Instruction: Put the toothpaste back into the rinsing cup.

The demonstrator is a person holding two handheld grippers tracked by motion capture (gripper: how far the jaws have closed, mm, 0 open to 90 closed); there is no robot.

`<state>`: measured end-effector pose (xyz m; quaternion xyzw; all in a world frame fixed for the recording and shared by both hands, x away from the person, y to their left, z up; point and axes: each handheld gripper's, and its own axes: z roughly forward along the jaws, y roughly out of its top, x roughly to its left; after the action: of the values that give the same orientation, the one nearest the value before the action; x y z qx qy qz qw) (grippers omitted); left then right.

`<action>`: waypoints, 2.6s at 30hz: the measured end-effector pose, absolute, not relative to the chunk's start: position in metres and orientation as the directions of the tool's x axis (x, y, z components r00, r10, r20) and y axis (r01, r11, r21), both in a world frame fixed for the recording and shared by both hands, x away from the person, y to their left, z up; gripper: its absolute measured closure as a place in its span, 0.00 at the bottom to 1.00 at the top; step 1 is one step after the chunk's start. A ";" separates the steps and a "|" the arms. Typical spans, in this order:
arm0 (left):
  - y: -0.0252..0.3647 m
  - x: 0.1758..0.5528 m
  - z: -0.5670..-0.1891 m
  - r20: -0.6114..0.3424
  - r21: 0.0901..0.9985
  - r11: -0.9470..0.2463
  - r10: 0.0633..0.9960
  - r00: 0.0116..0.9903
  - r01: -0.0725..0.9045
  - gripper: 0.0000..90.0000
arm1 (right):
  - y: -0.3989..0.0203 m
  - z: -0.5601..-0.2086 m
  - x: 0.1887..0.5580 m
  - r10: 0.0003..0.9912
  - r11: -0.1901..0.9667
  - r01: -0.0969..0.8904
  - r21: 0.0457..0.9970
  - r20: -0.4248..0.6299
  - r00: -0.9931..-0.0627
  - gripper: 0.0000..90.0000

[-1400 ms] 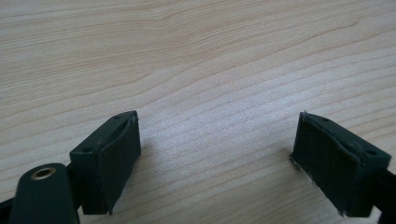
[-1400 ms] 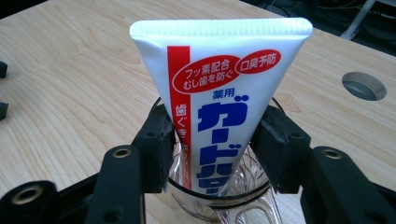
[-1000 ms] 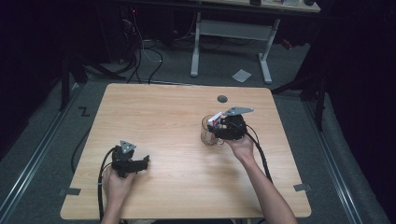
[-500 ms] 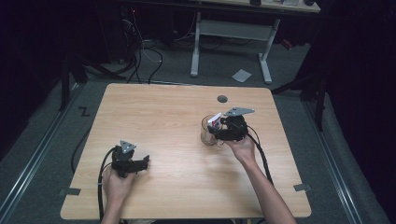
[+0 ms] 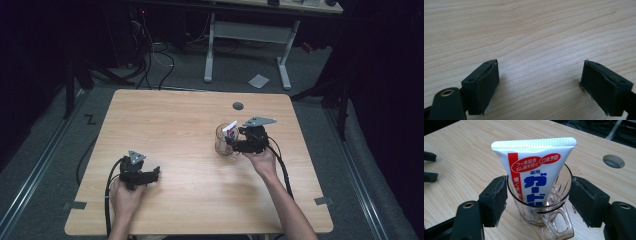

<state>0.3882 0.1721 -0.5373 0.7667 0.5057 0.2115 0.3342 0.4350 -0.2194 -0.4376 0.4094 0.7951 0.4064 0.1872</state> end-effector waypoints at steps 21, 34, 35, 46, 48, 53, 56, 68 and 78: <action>0.172 0.388 -0.537 -0.014 0.726 -0.264 0.917 0.398 0.634 0.17 | -0.243 -0.427 0.417 0.814 0.246 0.491 0.836 0.097 -0.573 0.36; 0.172 0.388 -0.537 -0.014 0.726 -0.264 0.918 0.397 0.635 0.17 | -0.262 -0.422 0.406 0.820 0.186 0.485 0.854 0.136 -0.556 0.38; 0.172 0.388 -0.537 -0.014 0.726 -0.263 0.918 0.397 0.635 0.17 | -0.264 -0.422 0.405 0.821 0.180 0.486 0.855 0.141 -0.553 0.38; 0.172 0.388 -0.537 -0.014 0.726 -0.263 0.918 0.396 0.635 0.17 | -0.283 -0.423 0.397 0.836 0.133 0.493 0.860 0.170 -0.522 0.38; 0.172 0.388 -0.537 -0.015 0.726 -0.262 0.918 0.396 0.635 0.17 | -0.286 -0.423 0.396 0.839 0.127 0.493 0.861 0.171 -0.516 0.38; 0.172 0.388 -0.537 -0.015 0.726 -0.263 0.918 0.396 0.635 0.17 | -0.291 -0.422 0.392 0.844 0.117 0.488 0.865 0.172 -0.508 0.39; 0.172 0.388 -0.537 -0.014 0.726 -0.263 0.918 0.396 0.635 0.17 | -0.294 -0.422 0.390 0.847 0.109 0.491 0.864 0.177 -0.501 0.39; 0.172 0.388 -0.537 -0.014 0.726 -0.263 0.918 0.396 0.635 0.17 | -0.309 -0.428 0.381 0.860 0.076 0.498 0.864 0.195 -0.471 0.39; 0.172 0.388 -0.537 -0.014 0.726 -0.263 0.918 0.396 0.635 0.17 | -0.315 -0.436 0.376 0.873 0.077 0.511 0.856 0.190 -0.450 0.41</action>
<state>0.3876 0.1722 -0.5373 0.7659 0.5070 0.2117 0.3340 0.3758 -0.3154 -0.4363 0.4882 0.7084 0.4725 0.1914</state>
